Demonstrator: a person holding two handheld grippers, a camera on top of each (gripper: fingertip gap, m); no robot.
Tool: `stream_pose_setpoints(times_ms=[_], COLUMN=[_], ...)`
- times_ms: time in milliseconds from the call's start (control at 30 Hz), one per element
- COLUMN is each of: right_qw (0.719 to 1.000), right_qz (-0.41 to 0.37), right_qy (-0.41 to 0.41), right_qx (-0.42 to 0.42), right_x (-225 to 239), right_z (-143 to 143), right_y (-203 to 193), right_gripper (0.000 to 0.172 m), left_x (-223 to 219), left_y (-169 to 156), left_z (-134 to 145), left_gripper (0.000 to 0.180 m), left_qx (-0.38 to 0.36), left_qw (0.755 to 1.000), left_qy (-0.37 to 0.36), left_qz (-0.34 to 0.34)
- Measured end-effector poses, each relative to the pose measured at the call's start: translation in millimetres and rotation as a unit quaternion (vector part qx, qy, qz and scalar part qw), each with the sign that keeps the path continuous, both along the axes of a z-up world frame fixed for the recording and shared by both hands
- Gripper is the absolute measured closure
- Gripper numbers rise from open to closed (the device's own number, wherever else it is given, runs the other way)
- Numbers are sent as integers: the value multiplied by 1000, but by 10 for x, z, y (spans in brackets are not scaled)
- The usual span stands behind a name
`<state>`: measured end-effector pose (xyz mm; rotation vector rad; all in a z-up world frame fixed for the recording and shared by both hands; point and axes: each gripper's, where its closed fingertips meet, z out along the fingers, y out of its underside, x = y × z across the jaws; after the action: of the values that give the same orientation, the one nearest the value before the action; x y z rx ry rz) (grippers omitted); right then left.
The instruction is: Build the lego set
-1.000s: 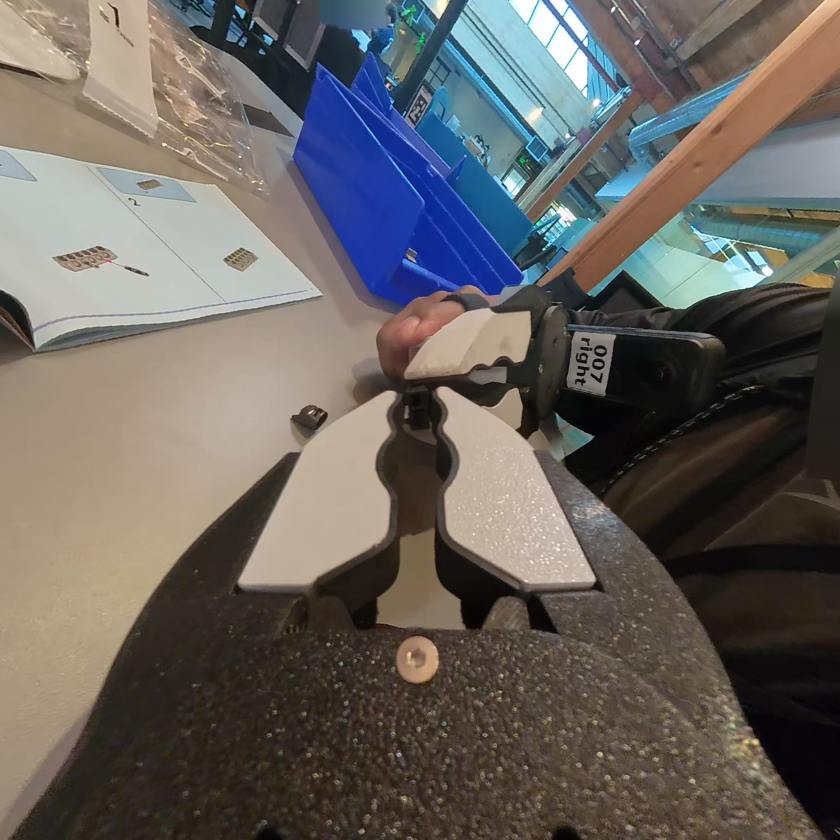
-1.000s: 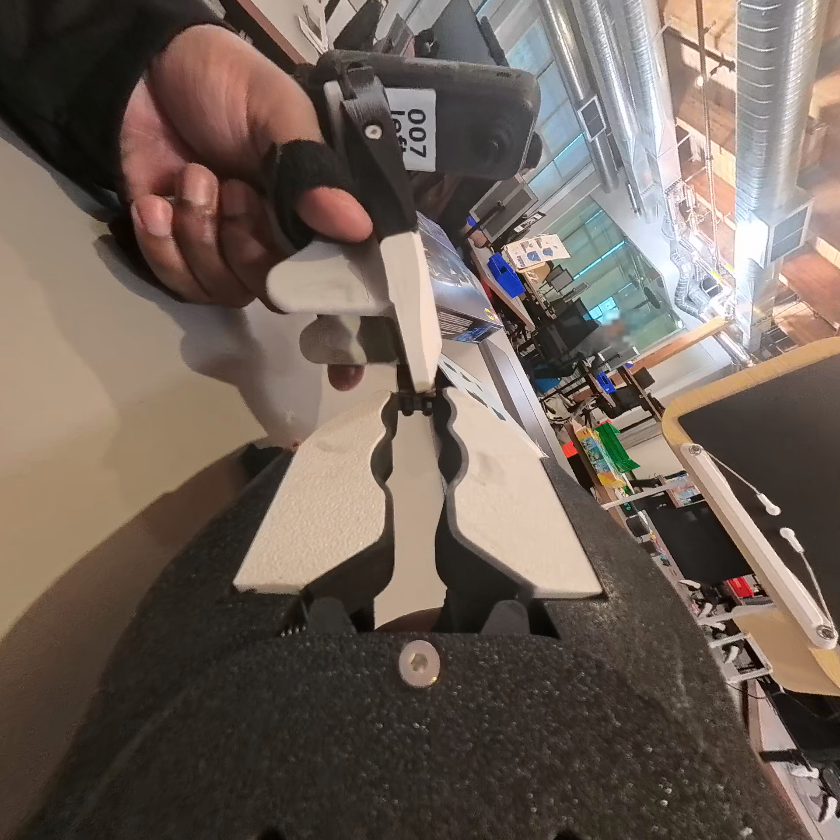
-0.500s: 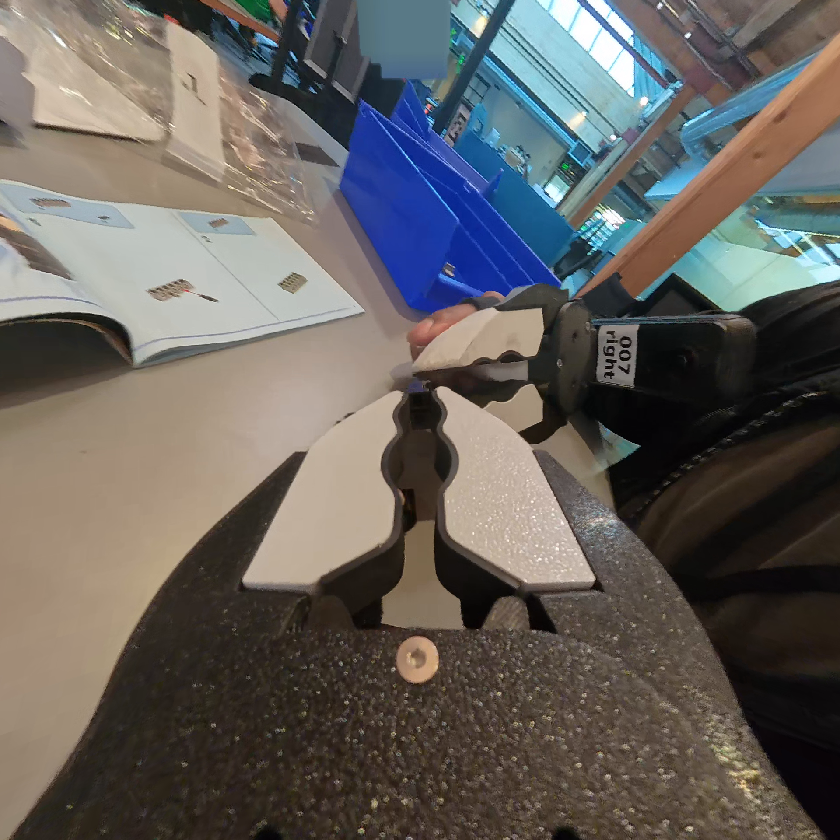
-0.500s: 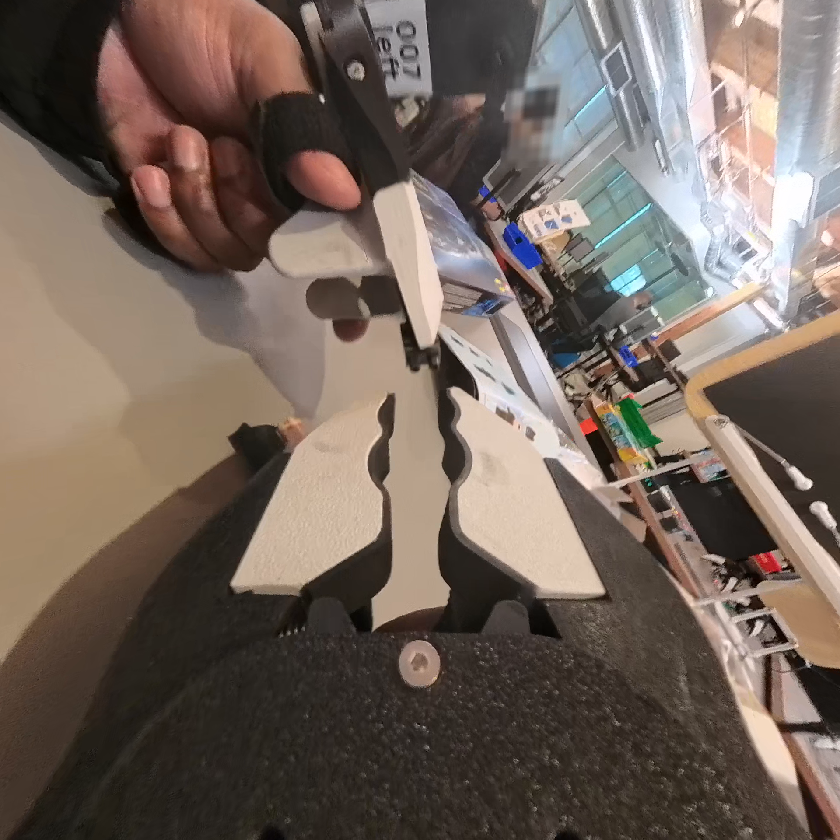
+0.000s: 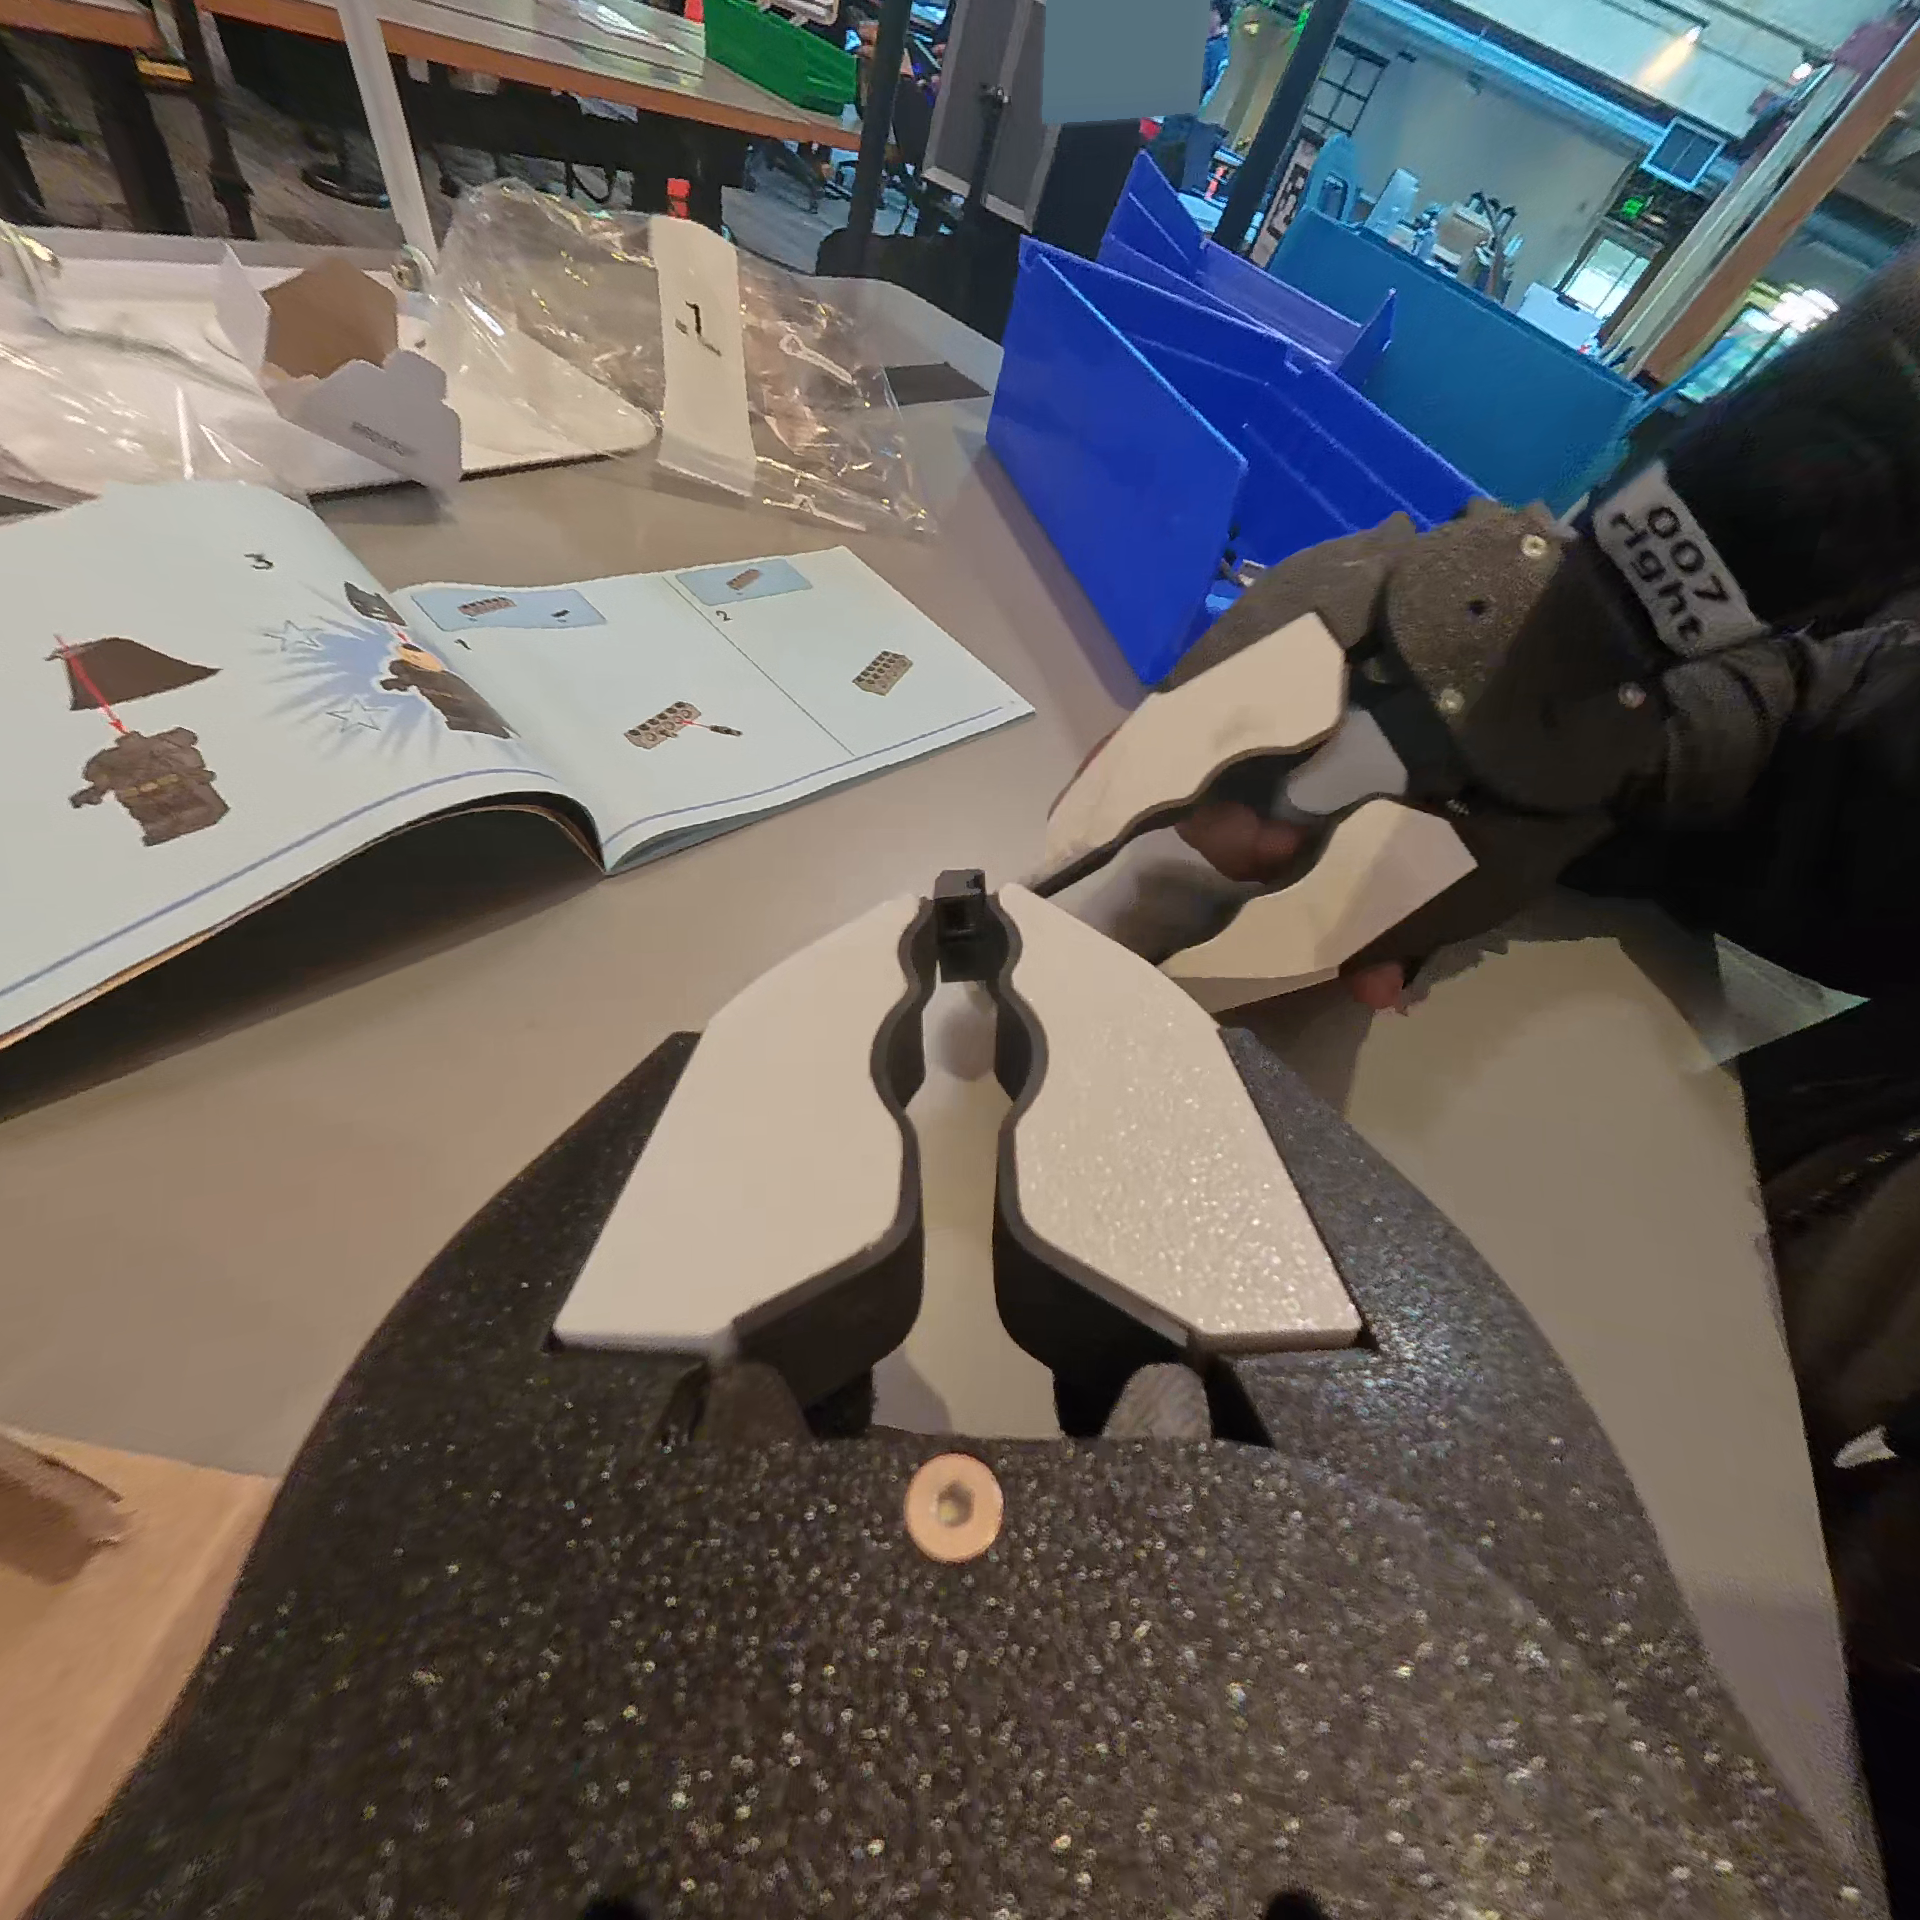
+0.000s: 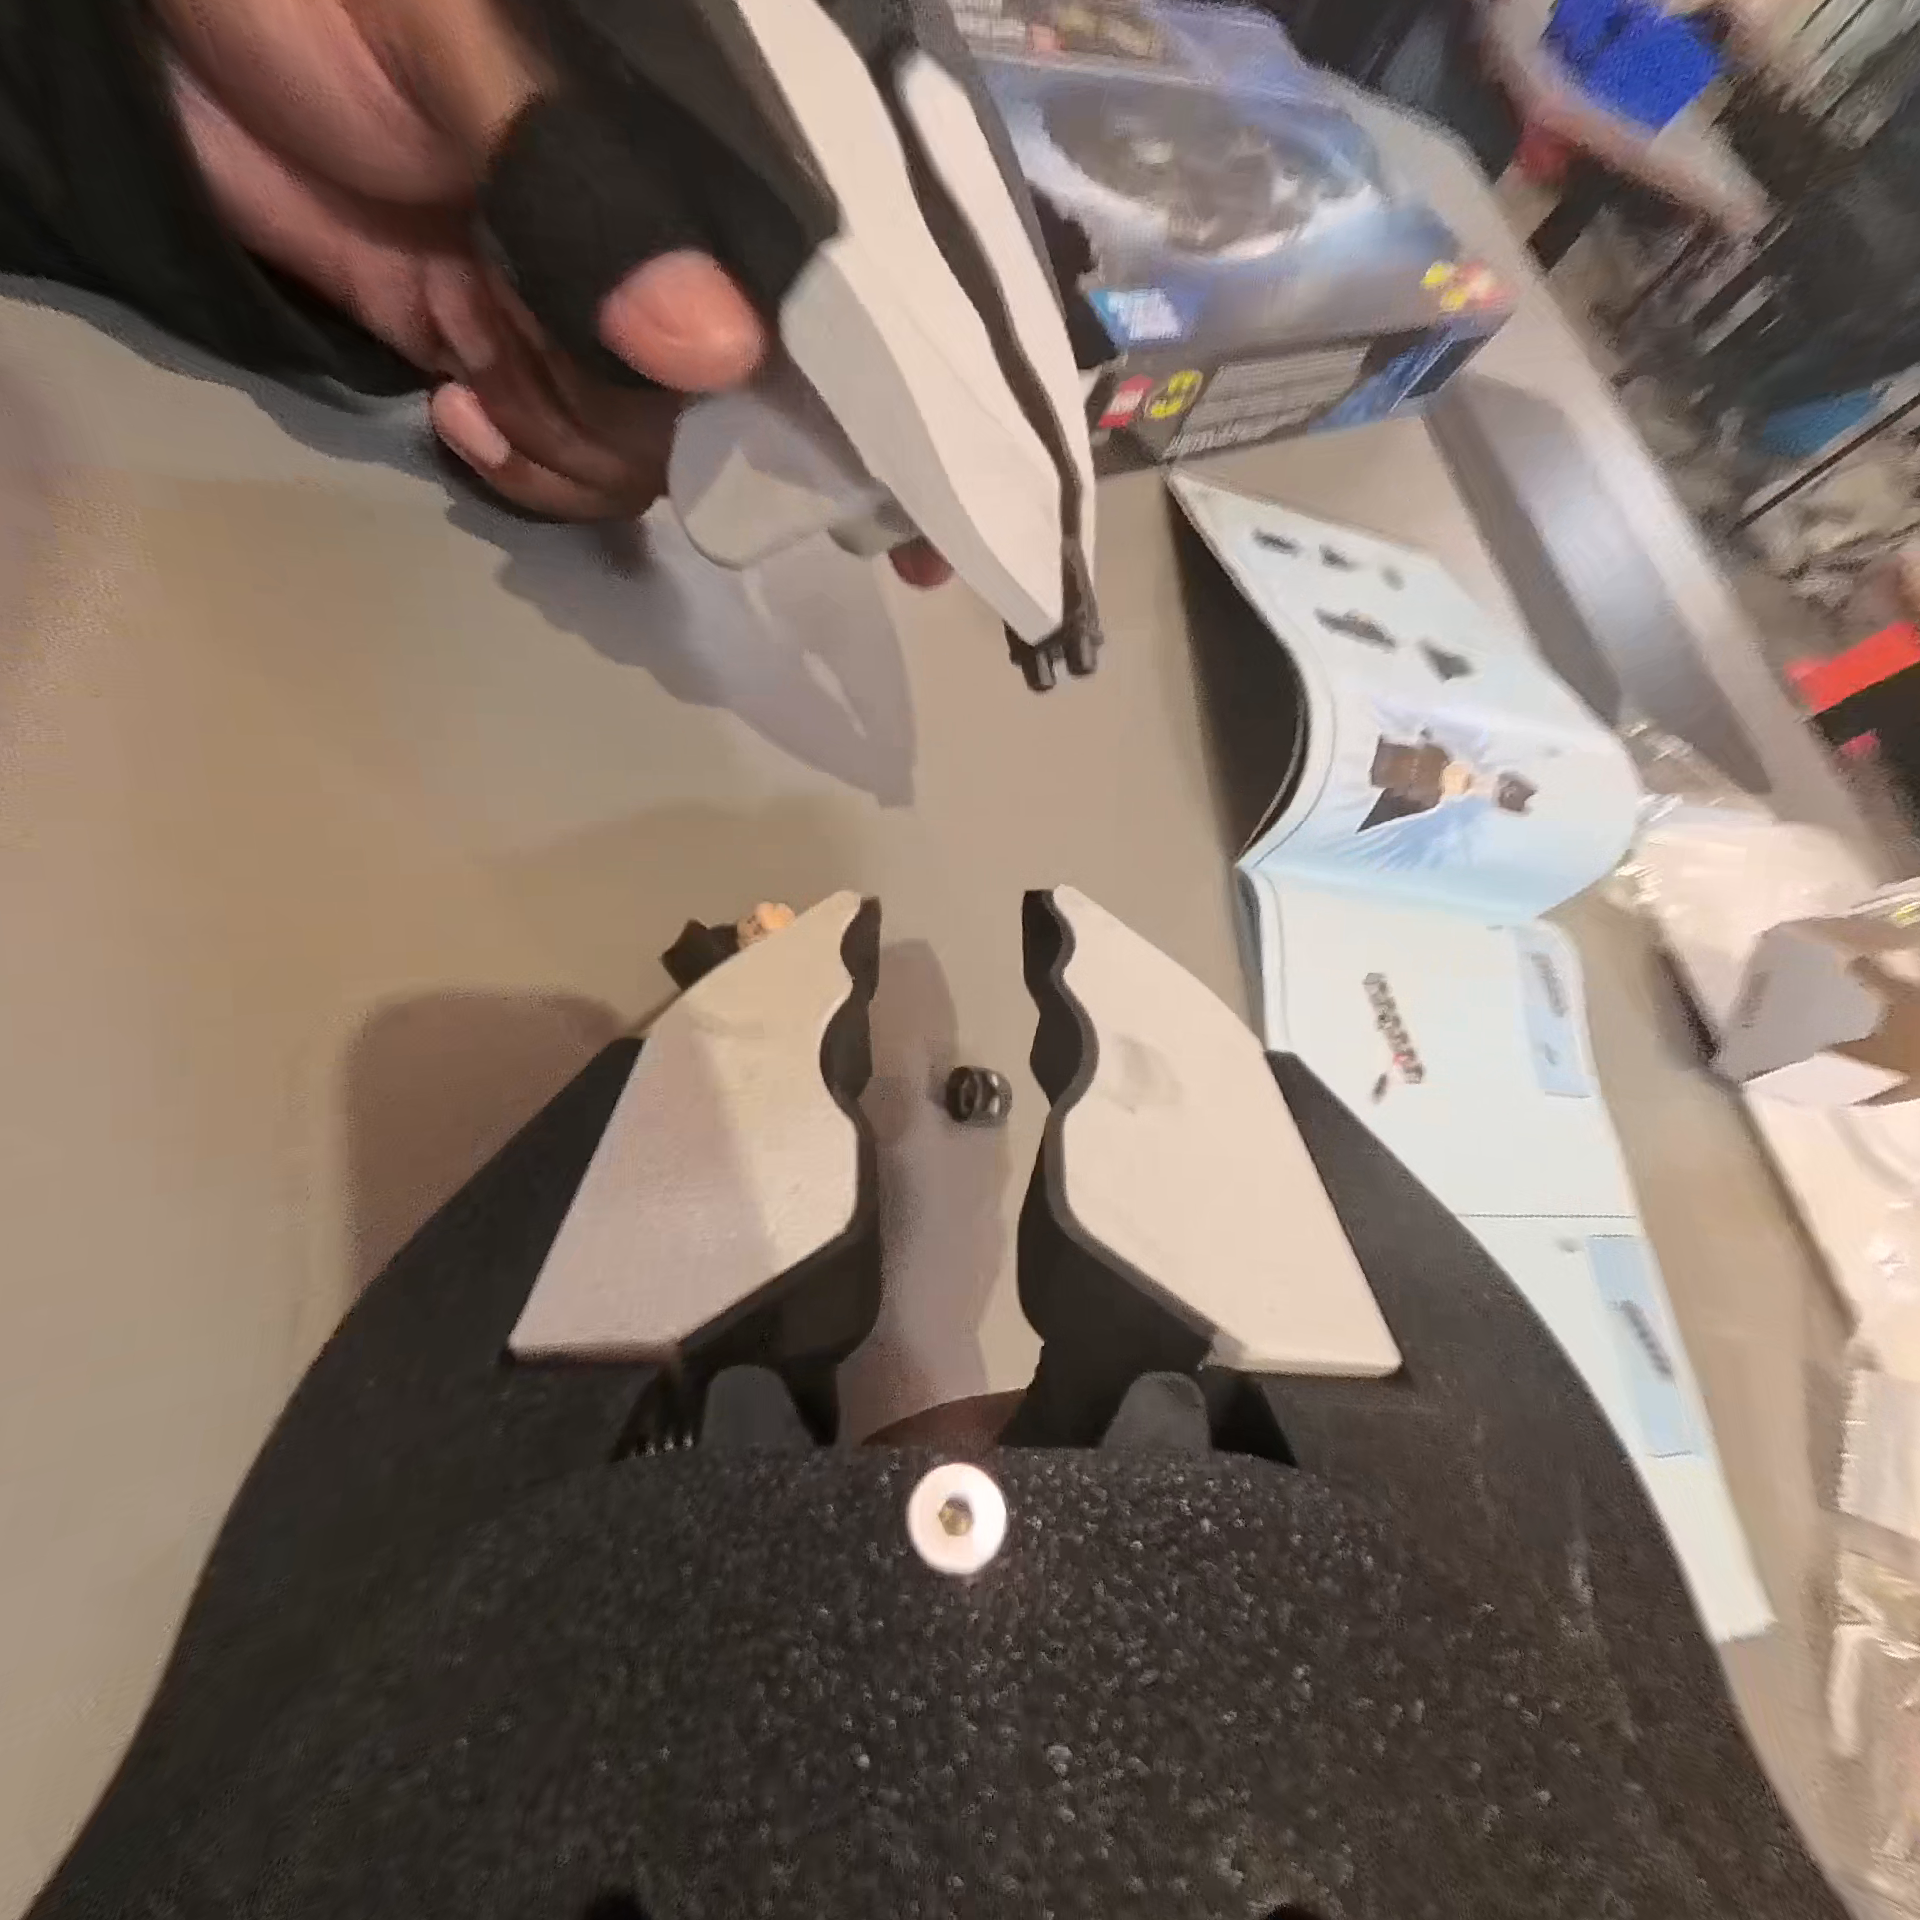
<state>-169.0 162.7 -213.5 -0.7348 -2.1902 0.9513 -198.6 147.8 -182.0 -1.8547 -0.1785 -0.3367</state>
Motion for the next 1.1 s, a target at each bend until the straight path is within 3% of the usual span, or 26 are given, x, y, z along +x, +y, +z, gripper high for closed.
stream_pose_setpoints(times_ms=[100, 333, 467, 667, 767, 867, 1000, 1100], right_qw=[998, 994, 995, 995, 999, 997, 992, 992], right_qz=[5, 9, 30, 31, 13, -4, -21, -10], right_qy=[-59, -97, -52, 15, -4, -76, -120, -120], right_qx=[-37, 47, 80, 91, 50, 9, 34, 35], right_x=[-8, 108, 238, 415, 427, 408, 363, 357], right_z=[-54, -368, -383, -251, -170, -213, -353, -366], right_y=[-106, -179, -147, -30, 22, 15, 43, 17], right_gripper=[141, 143, 153, 148, 146, 143, 144, 154], left_x=[-45, -75, -54, -26, -18, -7, 11, 13], left_y=[-10, -17, -8, 1, 6, 14, 20, 16], left_z=[4, -36, -83, -110, -114, -131, -146, -150], left_gripper=[172, 172, 172, 172, 172, 172, 172, 172], left_qx=[-2, -13, -23, -31, -32, -36, -40, -41], left_qw=[1000, 999, 998, 997, 997, 997, 996, 996], left_qy=[20, 46, 54, 66, 70, 75, 81, 83], left_qz=[12, 17, 10, 6, 5, 3, -1, -3])
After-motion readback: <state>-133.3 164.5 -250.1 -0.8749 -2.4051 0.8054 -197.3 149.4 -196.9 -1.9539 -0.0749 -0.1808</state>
